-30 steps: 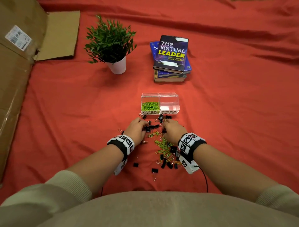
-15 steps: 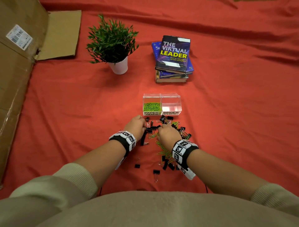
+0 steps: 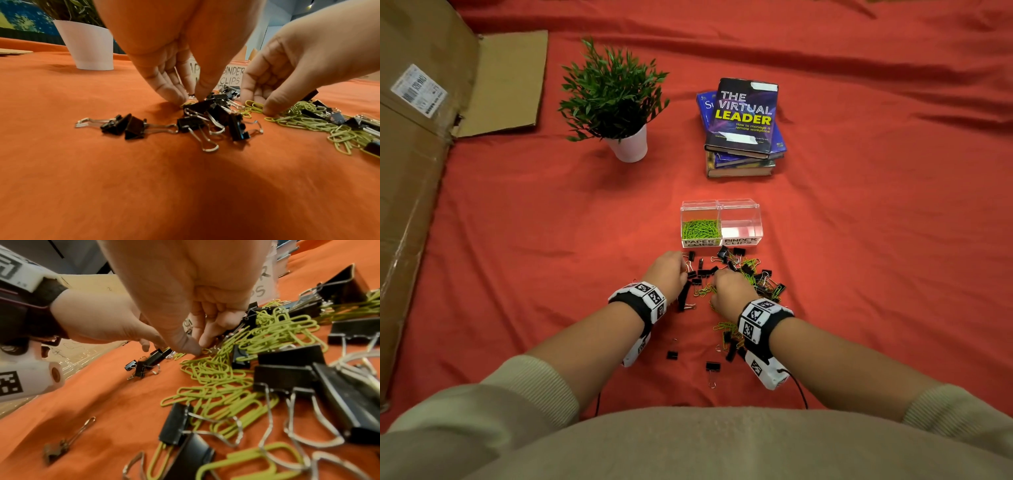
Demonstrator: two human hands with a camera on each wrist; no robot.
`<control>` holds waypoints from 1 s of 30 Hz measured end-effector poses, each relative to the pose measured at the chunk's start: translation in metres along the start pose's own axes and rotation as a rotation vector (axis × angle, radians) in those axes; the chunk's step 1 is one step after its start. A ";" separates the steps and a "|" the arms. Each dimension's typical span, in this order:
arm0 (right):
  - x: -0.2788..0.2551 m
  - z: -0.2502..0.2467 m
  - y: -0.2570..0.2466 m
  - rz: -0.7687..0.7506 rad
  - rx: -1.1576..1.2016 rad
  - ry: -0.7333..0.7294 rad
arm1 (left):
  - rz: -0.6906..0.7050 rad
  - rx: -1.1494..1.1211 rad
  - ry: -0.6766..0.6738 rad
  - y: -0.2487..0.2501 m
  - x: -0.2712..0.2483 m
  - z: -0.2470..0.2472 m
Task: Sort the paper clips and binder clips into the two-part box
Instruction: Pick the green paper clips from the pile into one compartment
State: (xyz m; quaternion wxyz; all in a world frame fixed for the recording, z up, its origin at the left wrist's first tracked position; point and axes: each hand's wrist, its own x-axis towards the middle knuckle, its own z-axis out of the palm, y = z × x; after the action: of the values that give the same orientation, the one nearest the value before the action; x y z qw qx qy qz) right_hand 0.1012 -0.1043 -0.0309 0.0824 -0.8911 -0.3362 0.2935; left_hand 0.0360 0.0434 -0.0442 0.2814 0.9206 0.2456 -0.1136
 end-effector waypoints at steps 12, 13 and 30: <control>-0.003 -0.025 0.018 0.077 0.407 -0.010 | -0.001 0.124 -0.011 0.003 -0.003 0.000; -0.003 -0.032 0.023 0.120 0.531 -0.016 | -0.025 0.055 -0.012 0.005 -0.005 -0.002; -0.006 -0.027 0.044 0.021 0.210 -0.044 | 0.147 0.062 -0.156 0.017 -0.010 0.009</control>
State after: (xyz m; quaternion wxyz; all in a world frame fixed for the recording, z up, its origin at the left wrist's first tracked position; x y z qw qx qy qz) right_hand 0.1372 -0.1400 -0.0210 0.1648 -0.8745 -0.2959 0.3473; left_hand 0.0350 0.0223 -0.0401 0.2786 0.9328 0.1511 -0.1715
